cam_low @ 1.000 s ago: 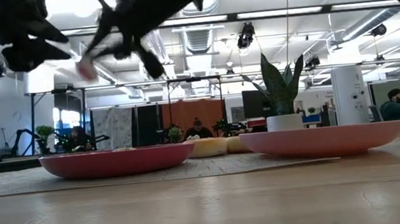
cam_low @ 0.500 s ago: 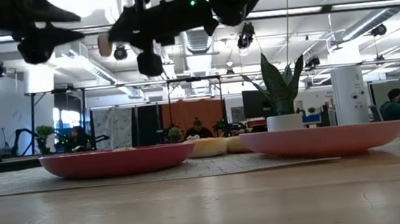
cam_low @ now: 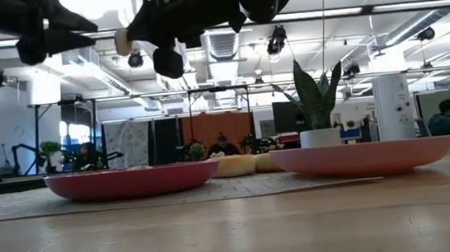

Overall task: Pick & Place donuts
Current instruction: Put the small pink donut on the dark pink plate

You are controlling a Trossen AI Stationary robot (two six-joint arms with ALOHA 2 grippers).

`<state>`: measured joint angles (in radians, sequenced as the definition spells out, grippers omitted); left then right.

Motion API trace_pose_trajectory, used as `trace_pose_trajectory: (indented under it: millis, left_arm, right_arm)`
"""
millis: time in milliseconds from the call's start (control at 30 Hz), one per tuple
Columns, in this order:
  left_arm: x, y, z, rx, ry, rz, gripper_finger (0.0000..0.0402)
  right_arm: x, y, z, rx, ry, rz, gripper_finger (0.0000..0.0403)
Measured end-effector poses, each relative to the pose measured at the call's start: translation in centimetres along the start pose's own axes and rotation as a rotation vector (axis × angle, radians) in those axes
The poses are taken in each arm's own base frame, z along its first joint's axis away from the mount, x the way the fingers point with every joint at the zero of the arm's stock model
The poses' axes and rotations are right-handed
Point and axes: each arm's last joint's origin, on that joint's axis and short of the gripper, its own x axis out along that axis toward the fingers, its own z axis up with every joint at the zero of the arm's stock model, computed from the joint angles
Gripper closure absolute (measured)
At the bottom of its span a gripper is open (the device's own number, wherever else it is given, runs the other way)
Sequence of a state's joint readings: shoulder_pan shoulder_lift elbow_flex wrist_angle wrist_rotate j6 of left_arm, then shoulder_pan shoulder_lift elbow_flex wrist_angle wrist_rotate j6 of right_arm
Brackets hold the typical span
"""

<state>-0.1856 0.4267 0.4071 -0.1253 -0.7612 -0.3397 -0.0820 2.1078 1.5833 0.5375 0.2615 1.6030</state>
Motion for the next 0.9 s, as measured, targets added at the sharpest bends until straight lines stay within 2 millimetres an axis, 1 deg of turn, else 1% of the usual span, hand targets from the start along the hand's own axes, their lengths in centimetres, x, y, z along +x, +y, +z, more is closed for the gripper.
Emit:
trace_pose_trajectory:
  millis: [33,133,200,333,467,533,667,900]
  left_arm:
    - [0.1,-0.1,0.1,0.023,-0.004,0.010,0.0250]
    - [0.7,-0.5,-0.5,0.115,0.037,0.039,0.0250]
    - [1.1,-0.7,-0.6,0.159,0.044,0.064,0.0250]
    - [1.7,-1.2,-0.8,0.275,0.066,0.118,0.0250]
    - [2.1,-1.5,0.0,0.377,0.045,0.229,0.0250]
    - [2.3,-1.8,0.3,0.398,0.043,0.260,0.0250]
    - [2.7,-2.3,0.6,0.413,0.035,0.263,0.0250]
    - [3.8,-3.3,0.4,0.410,0.008,0.257,0.0250]
  right_arm:
    - [0.0,0.0,0.1,0.001,-0.003,-0.001,0.0393]
    - [0.2,0.0,0.7,0.003,-0.017,-0.002,0.0390]
    - [0.2,0.1,1.0,0.006,-0.022,0.003,0.0389]
    - [0.3,0.1,1.3,0.020,-0.023,0.002,0.0390]
    - [0.4,0.1,1.5,0.032,-0.026,0.002,0.0390]
    - [0.4,0.1,1.6,0.041,-0.032,0.002,0.0390]
    - [0.5,0.1,2.0,0.047,-0.047,0.003,0.0390]
    - [0.5,0.1,2.3,0.047,-0.073,0.005,0.0390]
